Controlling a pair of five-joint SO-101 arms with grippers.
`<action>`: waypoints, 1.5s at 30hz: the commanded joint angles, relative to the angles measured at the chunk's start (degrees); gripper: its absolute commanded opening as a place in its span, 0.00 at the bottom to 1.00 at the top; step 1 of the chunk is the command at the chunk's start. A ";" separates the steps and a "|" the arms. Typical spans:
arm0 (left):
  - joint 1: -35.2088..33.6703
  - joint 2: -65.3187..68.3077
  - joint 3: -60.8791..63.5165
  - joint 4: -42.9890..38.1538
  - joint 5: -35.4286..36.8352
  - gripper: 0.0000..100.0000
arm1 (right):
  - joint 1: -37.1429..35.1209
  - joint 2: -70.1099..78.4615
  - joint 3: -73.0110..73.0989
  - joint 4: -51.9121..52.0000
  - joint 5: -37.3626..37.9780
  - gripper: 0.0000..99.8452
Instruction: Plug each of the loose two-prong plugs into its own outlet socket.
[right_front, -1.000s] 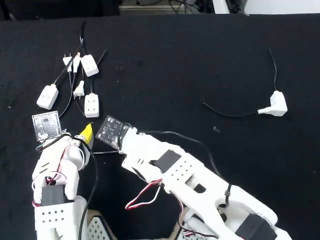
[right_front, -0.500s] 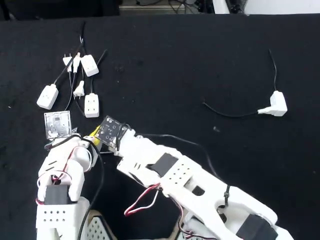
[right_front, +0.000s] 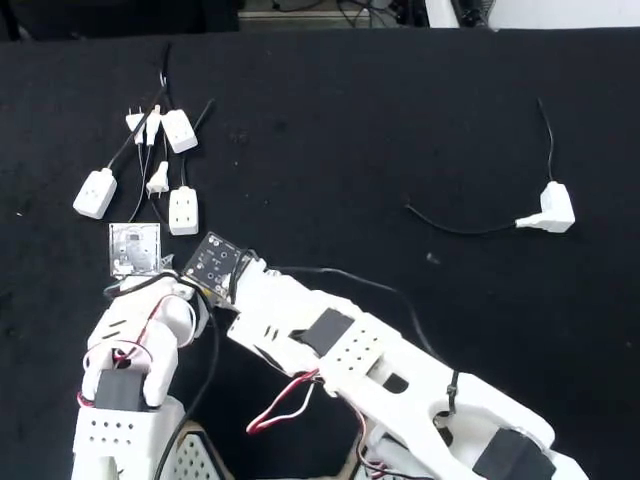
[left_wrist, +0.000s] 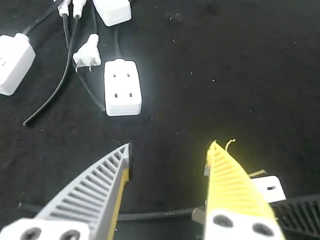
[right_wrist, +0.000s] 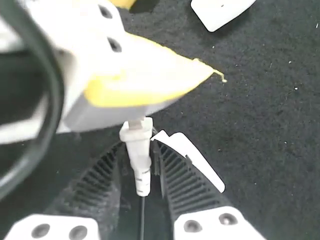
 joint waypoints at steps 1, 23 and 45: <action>1.19 -0.62 -2.86 -0.53 0.35 0.25 | -0.62 -1.89 -0.40 -1.67 -0.53 0.01; 1.10 -0.62 -0.48 -0.79 -5.54 0.25 | -0.18 -22.29 6.20 1.49 -3.25 0.01; 1.19 -0.62 0.48 -0.79 -5.54 0.25 | 2.29 -23.16 7.78 -2.46 -6.51 0.01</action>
